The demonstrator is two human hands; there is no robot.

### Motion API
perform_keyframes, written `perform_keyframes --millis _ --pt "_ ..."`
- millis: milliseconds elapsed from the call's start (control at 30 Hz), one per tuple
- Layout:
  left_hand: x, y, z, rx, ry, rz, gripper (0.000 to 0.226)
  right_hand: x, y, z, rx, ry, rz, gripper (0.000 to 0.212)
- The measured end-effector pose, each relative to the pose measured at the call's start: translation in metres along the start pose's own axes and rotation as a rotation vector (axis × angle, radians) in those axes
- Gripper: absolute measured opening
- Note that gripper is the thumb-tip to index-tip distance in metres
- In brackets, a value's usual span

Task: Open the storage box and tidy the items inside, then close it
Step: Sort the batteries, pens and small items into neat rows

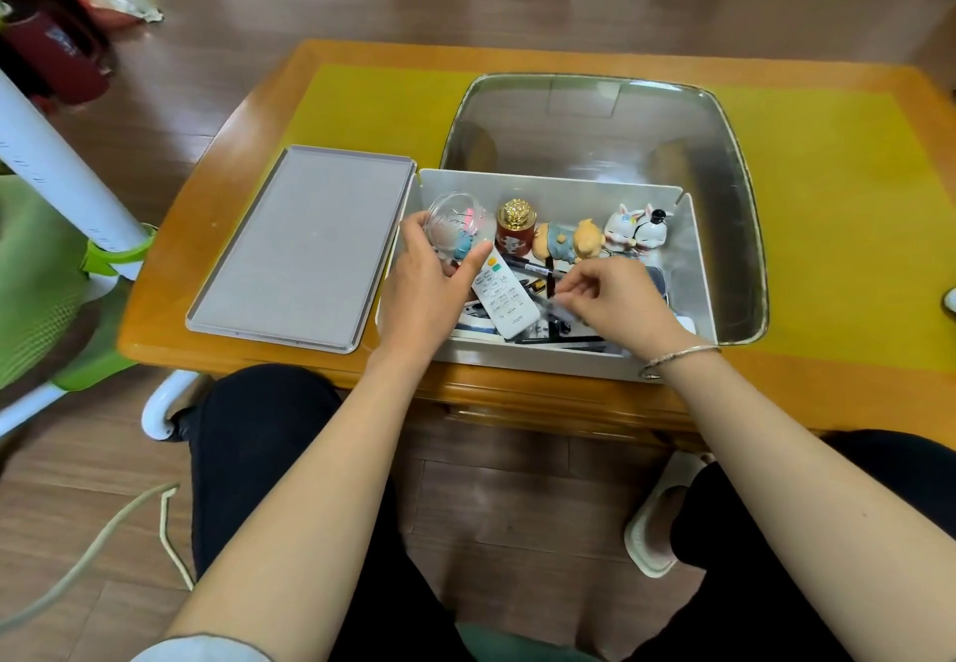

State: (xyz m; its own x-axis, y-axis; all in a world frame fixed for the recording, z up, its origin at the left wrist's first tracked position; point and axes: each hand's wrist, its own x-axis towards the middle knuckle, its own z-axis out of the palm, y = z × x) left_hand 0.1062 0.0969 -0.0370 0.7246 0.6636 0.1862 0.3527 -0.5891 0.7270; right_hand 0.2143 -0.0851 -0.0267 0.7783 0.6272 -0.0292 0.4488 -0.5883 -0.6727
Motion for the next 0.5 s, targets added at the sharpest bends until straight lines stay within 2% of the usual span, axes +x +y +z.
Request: perform_keyframes --millis 67,233,333,400,500 --pt "0.0 0.001 0.001 -0.003 0.006 0.01 0.068 -0.005 0.004 -0.007 0.106 0.111 0.043 0.007" --pt "0.0 0.0 0.002 -0.039 0.017 0.027 0.066 -0.015 0.007 -0.015 0.235 0.179 0.038 0.011" --pt "-0.001 0.001 0.001 -0.025 0.01 0.047 0.069 -0.018 0.005 -0.021 0.443 0.138 0.096 0.01" --pt "-0.001 0.001 0.0 -0.016 0.006 0.064 0.073 -0.019 0.004 -0.025 0.481 0.106 0.099 0.011" --pt "0.0 0.001 0.0 -0.022 -0.011 0.09 0.078 -0.021 0.003 -0.029 0.502 0.156 0.092 0.019"
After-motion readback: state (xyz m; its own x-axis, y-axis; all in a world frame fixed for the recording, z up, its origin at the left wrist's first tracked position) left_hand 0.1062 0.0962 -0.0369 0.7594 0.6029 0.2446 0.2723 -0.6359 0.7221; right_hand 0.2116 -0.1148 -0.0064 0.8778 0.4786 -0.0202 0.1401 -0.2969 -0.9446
